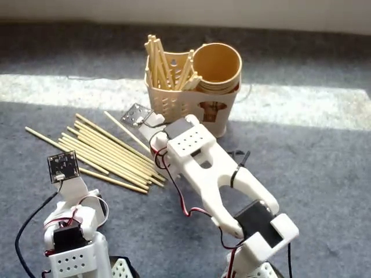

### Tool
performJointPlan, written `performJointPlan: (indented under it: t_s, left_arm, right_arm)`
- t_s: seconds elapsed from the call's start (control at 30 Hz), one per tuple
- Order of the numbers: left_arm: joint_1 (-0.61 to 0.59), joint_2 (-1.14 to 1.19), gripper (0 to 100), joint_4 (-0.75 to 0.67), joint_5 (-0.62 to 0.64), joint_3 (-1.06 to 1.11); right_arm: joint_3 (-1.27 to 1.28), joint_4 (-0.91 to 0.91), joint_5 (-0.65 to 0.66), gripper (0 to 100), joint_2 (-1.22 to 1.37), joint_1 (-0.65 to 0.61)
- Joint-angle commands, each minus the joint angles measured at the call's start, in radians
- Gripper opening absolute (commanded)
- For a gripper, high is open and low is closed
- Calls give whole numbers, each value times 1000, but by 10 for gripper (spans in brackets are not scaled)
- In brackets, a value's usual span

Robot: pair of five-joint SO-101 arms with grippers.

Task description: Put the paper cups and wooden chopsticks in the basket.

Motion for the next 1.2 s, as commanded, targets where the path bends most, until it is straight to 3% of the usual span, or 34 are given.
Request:
performJointPlan:
  t_s: [0.0,0.77,1.17]
  left_arm:
    - [-8,-5,7,5,-5,19]
    - [-8,-5,7,5,-5,19]
    - [-8,-5,7,5,-5,19]
  right_arm:
    - [-13,68,9,5,-91,12]
    - [530,36,11,5,-601,15]
    - [768,36,86,5,-771,16]
